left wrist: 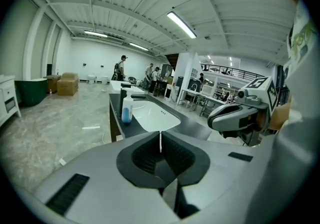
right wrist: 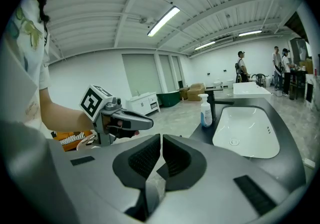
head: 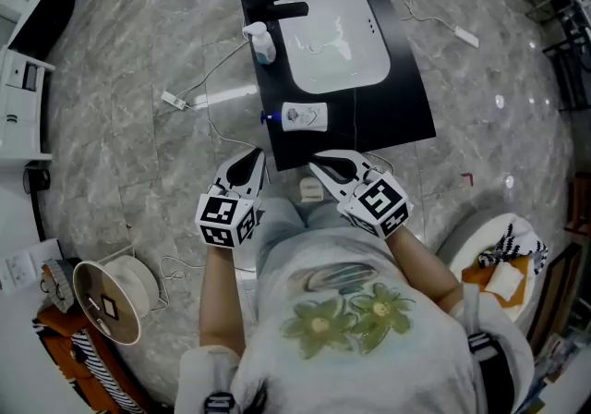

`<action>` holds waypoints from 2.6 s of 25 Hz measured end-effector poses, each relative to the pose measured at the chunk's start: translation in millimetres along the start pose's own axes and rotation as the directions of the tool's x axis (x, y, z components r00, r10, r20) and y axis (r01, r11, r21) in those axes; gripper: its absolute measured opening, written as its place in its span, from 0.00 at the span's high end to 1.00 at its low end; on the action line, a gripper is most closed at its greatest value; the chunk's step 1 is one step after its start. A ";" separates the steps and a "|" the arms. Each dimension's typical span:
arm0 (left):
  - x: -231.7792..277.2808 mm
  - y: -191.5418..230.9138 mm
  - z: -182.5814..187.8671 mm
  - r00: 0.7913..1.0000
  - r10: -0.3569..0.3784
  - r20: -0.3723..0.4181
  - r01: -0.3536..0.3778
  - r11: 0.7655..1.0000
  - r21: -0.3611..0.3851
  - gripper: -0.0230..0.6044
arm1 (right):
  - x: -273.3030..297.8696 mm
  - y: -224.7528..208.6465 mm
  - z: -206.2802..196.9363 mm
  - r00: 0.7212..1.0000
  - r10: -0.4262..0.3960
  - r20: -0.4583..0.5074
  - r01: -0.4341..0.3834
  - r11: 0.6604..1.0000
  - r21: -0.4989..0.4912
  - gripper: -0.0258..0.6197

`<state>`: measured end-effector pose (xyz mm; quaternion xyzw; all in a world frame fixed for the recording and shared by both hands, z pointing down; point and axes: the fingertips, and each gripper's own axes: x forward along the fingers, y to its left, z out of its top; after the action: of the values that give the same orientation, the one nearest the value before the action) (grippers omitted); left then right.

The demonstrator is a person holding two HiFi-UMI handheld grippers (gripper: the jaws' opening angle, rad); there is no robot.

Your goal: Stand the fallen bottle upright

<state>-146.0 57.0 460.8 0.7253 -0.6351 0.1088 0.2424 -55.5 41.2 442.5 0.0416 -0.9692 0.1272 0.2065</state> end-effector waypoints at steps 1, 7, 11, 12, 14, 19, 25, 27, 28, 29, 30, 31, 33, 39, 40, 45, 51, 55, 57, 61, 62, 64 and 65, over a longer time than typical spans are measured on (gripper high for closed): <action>1.8 1.5 -1.5 1.000 0.002 -0.002 -0.002 1.000 -0.004 0.93 | 0.8 -0.7 -0.6 1.000 0.004 -0.003 -0.004 1.000 -0.005 0.89; 16.7 11.3 -10.6 0.999 0.008 -0.042 -0.008 1.000 -0.006 0.93 | 5.1 -9.1 -3.7 1.000 0.010 -0.013 -0.010 1.000 -0.003 0.89; 27.2 16.6 -12.7 0.997 -0.037 -0.074 0.036 0.999 -0.011 0.85 | 10.9 -15.8 -5.1 1.000 0.001 -0.024 -0.001 1.000 0.007 0.89; 29.6 18.3 -12.7 0.995 -0.053 -0.084 0.053 0.999 -0.007 0.83 | 12.9 -17.1 -4.6 1.000 -0.003 -0.026 0.003 1.000 0.012 0.89; 35.7 22.8 -12.2 0.991 -0.079 -0.104 0.082 0.996 0.021 0.80 | 16.9 -19.7 -3.0 1.000 -0.010 -0.028 0.010 1.000 0.023 0.89; 58.7 39.8 -13.5 0.982 -0.113 -0.154 0.132 0.984 0.120 0.73 | 30.8 -26.8 -5.4 0.999 -0.016 -0.043 0.017 1.000 0.026 0.89; 82.7 55.0 -25.6 0.960 -0.151 -0.236 0.208 0.949 0.237 0.64 | 45.9 -38.3 -8.2 0.997 -0.049 -0.060 0.052 0.997 0.060 0.89; 89.3 60.0 -31.1 0.945 -0.180 -0.272 0.250 0.936 0.250 0.62 | 51.4 -42.3 -7.5 0.996 -0.062 -0.068 0.067 0.995 0.068 0.89; 92.7 63.5 -34.5 0.938 -0.192 -0.288 0.269 0.928 0.258 0.60 | 54.1 -44.8 -6.9 0.995 -0.069 -0.072 0.074 0.995 0.073 0.89; 96.2 67.3 -37.6 0.931 -0.202 -0.302 0.287 0.920 0.267 0.60 | 56.9 -48.0 -6.4 0.994 -0.077 -0.076 0.083 0.993 0.079 0.89; 99.8 70.7 -40.0 0.925 -0.212 -0.314 0.302 0.913 0.275 0.59 | 59.7 -51.8 -6.4 0.993 -0.086 -0.081 0.093 0.992 0.087 0.89; 103.6 73.7 -41.9 0.919 -0.223 -0.325 0.319 0.906 0.279 0.59 | 62.4 -56.1 -6.8 0.992 -0.096 -0.088 0.104 0.990 0.096 0.89; 111.7 78.5 -45.5 0.902 -0.249 -0.352 0.358 0.888 0.287 0.58 | 67.9 -64.7 -8.3 0.988 -0.118 -0.102 0.130 0.985 0.115 0.89; 130.9 88.9 -60.1 0.834 -0.301 -0.462 0.491 0.787 0.374 0.57 | 85.8 -84.1 -11.2 0.976 -0.167 -0.139 0.189 0.967 0.168 0.89; 133.9 89.8 -60.4 0.827 -0.311 -0.467 0.507 0.773 0.382 0.57 | 88.5 -87.1 -11.7 0.975 -0.173 -0.141 0.197 0.965 0.175 0.89; 142.8 95.4 -65.9 0.788 -0.363 -0.497 0.574 0.726 0.380 0.57 | 99.6 -96.9 -11.9 0.968 -0.199 -0.150 0.228 0.952 0.206 0.89; 144.4 95.1 -78.6 0.725 -0.398 -0.562 0.648 0.671 0.361 0.57 | 106.1 -101.1 -12.1 0.967 -0.202 -0.158 0.234 0.948 0.217 0.89; 149.8 96.2 -84.0 0.728 -0.385 -0.567 0.646 0.664 0.378 0.57 | 106.4 -100.6 -16.6 0.967 -0.192 -0.168 0.227 0.949 0.221 0.89; 152.5 97.2 -85.7 0.730 -0.383 -0.566 0.642 0.667 0.377 0.57 | 106.3 -100.6 -19.9 0.966 -0.189 -0.175 0.226 0.949 0.219 0.89; 154.8 100.2 -89.4 0.732 -0.368 -0.574 0.636 0.670 0.382 0.63 | 103.0 -101.1 -23.3 0.964 -0.191 -0.185 0.230 0.948 0.220 0.89; 155.6 101.1 -89.1 0.736 -0.364 -0.572 0.632 0.672 0.386 0.67 | 102.1 -101.7 -23.7 0.963 -0.193 -0.186 0.233 0.947 0.220 0.89; 156.8 101.9 -88.8 0.738 -0.361 -0.571 0.630 0.673 0.388 0.68 | 100.7 -103.2 -25.2 0.962 -0.197 -0.189 0.237 0.946 0.221 0.89; 157.3 101.9 -89.0 0.737 -0.360 -0.572 0.630 0.672 0.390 0.68 | 100.1 -103.9 -26.5 0.961 -0.198 -0.190 0.239 0.946 0.221 0.89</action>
<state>-205.2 -43.7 632.2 0.8654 -0.2712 0.3815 0.1786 -122.6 -54.9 530.9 0.1631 -0.9153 0.2235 0.2926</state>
